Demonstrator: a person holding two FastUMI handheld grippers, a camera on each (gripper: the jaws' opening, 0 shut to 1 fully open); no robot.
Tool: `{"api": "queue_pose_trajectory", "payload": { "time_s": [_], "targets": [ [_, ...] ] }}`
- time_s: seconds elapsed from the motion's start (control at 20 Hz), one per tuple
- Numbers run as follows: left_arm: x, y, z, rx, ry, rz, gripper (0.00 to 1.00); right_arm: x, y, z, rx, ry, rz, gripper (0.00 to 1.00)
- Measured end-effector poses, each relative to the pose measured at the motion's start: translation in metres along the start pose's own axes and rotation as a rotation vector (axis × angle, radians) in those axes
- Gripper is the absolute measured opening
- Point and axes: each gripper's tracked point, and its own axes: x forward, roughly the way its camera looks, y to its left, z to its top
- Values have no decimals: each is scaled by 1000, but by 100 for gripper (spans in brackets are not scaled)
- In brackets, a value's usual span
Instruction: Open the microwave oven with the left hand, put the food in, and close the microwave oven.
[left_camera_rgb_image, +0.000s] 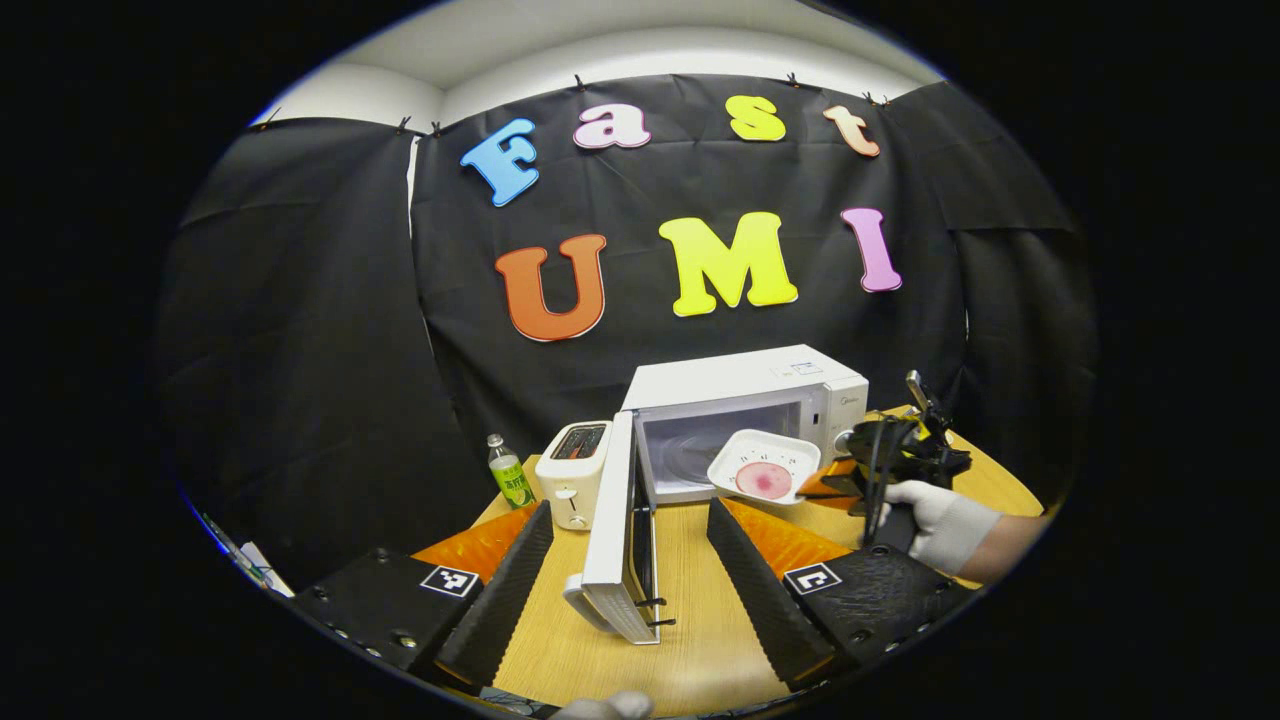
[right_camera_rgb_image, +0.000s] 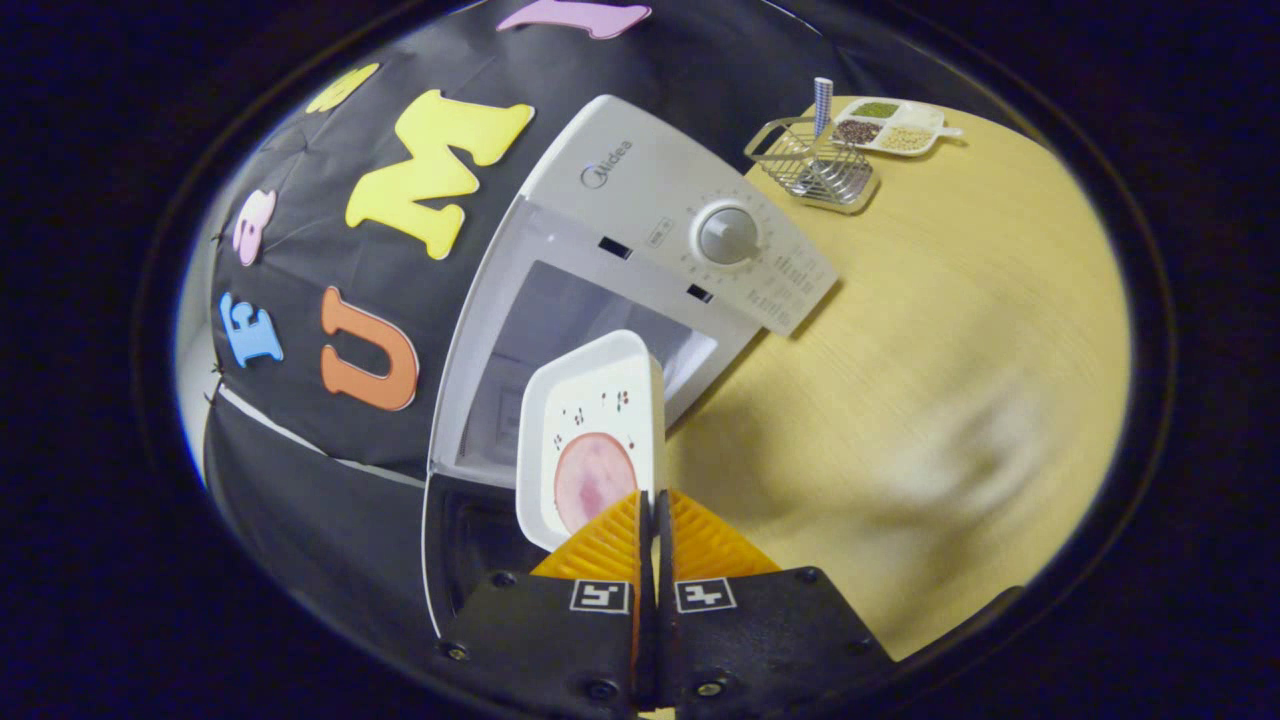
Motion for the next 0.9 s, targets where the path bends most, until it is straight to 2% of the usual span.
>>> {"api": "queue_pose_trajectory", "payload": {
  "time_s": [0.3,0.45,0.6,0.75,0.9],
  "targets": [
    [8,12,-11,-4,21,45,95,74,23,-7,97,-142,-36,4],
    [14,18,-15,-16,32,64,95,104,18,1,144,-194,-83,4],
    [19,26,-13,-8,25,83,95,126,16,15,157,-242,-121,4],
    [19,30,-20,-9,37,91,95,148,22,26,166,-267,-112,4],
    [21,35,-23,-4,44,99,95,157,17,23,146,-279,-146,4]
  ]
}}
